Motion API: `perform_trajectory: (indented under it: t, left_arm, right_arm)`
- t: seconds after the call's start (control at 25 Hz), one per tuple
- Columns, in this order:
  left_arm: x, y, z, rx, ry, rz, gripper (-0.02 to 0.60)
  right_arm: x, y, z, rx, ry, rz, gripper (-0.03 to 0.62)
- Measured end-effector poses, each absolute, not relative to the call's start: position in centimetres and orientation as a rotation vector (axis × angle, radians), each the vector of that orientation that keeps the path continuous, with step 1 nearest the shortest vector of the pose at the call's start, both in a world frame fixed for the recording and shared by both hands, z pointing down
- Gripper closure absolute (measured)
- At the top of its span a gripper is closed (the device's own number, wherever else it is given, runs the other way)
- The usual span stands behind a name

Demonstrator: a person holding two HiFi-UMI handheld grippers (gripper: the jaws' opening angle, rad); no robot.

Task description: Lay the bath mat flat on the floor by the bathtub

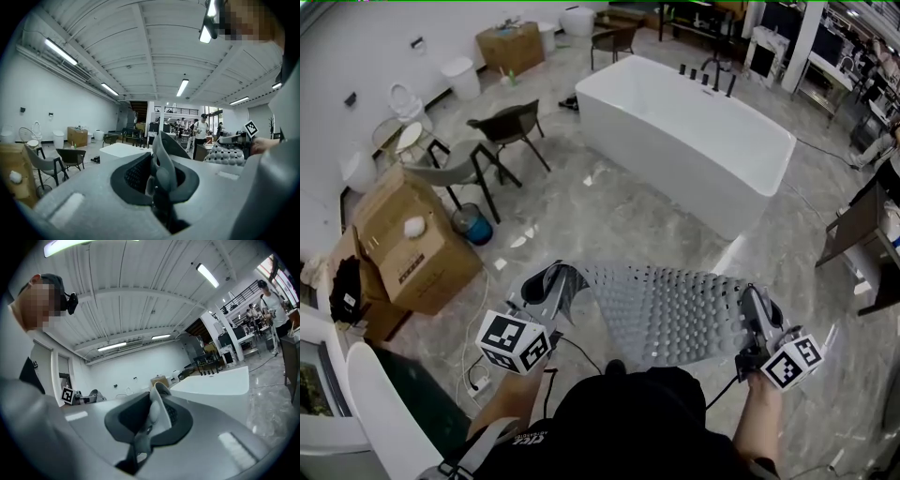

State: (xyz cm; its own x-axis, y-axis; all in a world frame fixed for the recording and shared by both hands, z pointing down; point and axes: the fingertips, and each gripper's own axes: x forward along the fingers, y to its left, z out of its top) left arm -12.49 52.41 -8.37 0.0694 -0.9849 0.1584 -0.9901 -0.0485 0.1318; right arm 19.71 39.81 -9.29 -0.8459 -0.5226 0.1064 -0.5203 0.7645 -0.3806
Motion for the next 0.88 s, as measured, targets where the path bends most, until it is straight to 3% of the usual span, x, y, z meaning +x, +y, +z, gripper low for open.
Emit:
perform_trajectory:
  t: [0.48, 0.88]
  left_arm:
    - [-19.0, 50.0, -6.9, 2.038, -2.073, 0.09, 0.561]
    - [-25.6, 39.7, -6.7, 2.007, -2.071, 0.13, 0.56]
  right_arm:
    - [11.8, 35.0, -6.5, -0.73, 2.959, -0.739, 0.576]
    - [3.1, 24.0, -4.6, -0.629, 2.967, -0.803, 0.576]
